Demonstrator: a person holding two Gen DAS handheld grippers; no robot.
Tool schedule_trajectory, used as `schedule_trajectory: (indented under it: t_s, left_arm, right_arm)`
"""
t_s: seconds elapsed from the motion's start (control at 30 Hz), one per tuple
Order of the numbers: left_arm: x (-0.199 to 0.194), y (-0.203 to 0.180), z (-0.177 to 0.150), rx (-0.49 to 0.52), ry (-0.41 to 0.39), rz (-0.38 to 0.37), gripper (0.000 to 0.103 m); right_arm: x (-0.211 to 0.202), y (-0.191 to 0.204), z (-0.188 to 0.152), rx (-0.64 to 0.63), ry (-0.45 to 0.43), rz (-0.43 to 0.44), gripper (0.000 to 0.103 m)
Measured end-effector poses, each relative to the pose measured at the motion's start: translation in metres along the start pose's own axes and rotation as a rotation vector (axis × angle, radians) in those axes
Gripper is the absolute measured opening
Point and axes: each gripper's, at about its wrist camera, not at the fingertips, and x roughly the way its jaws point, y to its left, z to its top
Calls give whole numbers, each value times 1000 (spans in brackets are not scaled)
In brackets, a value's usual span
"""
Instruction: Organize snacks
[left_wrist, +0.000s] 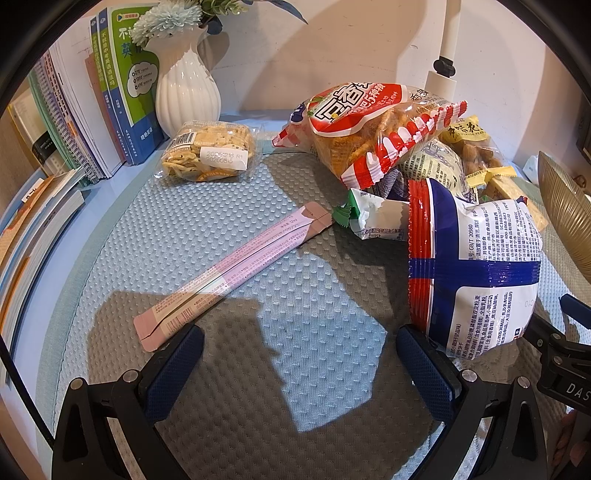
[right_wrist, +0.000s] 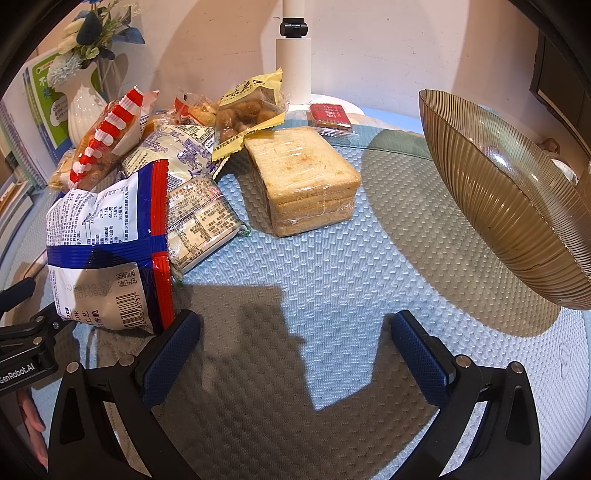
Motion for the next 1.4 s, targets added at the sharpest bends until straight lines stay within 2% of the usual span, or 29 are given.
schedule_trajectory:
  t_s: [0.53, 0.7, 0.97, 1.07, 1.2, 1.27, 1.4]
  left_arm:
    - [0, 0, 0, 3, 1, -4, 103]
    - [-1, 1, -6, 38, 10, -31, 103]
    - [-23, 20, -29, 106, 13, -94, 103]
    - [-27, 28, -32, 101, 21, -112, 103]
    - [-30, 52, -20, 50, 39, -115, 103]
    - [-34, 69, -7, 18, 16, -114, 103]
    - [-34, 87, 15, 38, -13, -75, 103]
  right_arm:
    - [-1, 0, -1, 3, 1, 1, 103]
    - [-9, 0, -9, 9, 5, 2, 103]
    - [-32, 4, -36, -12, 7, 30, 103]
    - [-42, 3, -43, -8, -1, 79, 103]
    - [-55, 2, -41, 64, -7, 255, 103]
    - [-61, 7, -35, 90, -21, 322, 103]
    - [-68, 34, -18, 40, -63, 364, 103]
